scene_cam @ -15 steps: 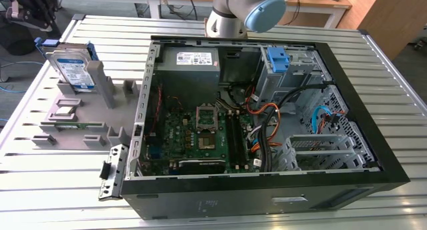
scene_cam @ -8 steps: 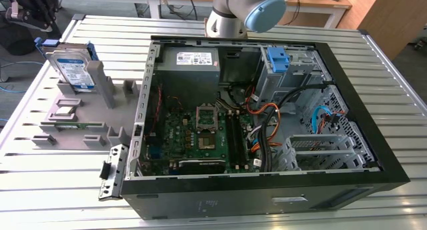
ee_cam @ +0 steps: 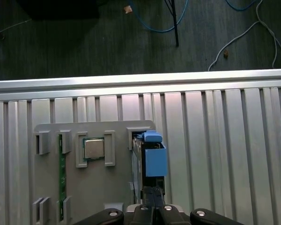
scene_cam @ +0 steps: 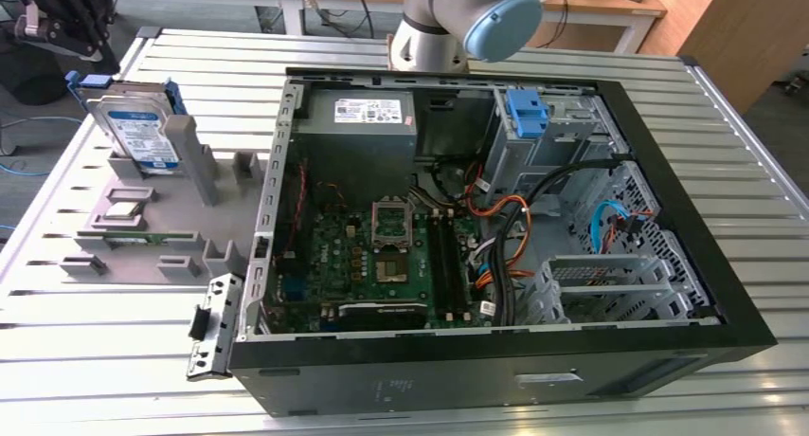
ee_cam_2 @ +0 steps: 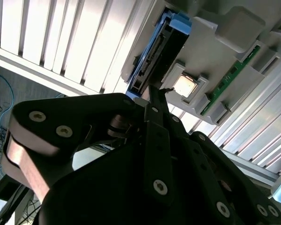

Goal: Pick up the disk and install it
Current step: 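Pick up the disk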

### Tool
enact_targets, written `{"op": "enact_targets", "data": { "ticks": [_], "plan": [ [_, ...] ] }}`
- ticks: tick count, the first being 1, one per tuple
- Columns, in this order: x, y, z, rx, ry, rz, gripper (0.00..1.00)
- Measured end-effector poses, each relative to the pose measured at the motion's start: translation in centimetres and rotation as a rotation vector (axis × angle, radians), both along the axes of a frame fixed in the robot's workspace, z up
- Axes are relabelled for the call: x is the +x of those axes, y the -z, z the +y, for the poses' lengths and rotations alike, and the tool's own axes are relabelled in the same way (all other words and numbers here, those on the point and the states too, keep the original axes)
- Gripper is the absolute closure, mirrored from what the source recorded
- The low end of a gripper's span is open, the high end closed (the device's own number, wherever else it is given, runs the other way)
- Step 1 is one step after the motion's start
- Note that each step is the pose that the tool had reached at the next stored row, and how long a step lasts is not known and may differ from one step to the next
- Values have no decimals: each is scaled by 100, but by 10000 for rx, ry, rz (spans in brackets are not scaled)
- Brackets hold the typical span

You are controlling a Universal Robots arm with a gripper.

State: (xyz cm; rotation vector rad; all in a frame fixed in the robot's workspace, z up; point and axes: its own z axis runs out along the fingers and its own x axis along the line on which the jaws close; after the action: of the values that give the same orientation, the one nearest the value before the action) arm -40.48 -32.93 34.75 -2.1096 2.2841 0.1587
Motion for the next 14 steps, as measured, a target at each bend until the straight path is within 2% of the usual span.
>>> {"op": "enact_targets", "data": {
  "ticks": [9,14],
  "plan": [
    [21,29,-38,-1,0,3,89],
    [63,47,-42,0,0,0,89]
  ]
}}
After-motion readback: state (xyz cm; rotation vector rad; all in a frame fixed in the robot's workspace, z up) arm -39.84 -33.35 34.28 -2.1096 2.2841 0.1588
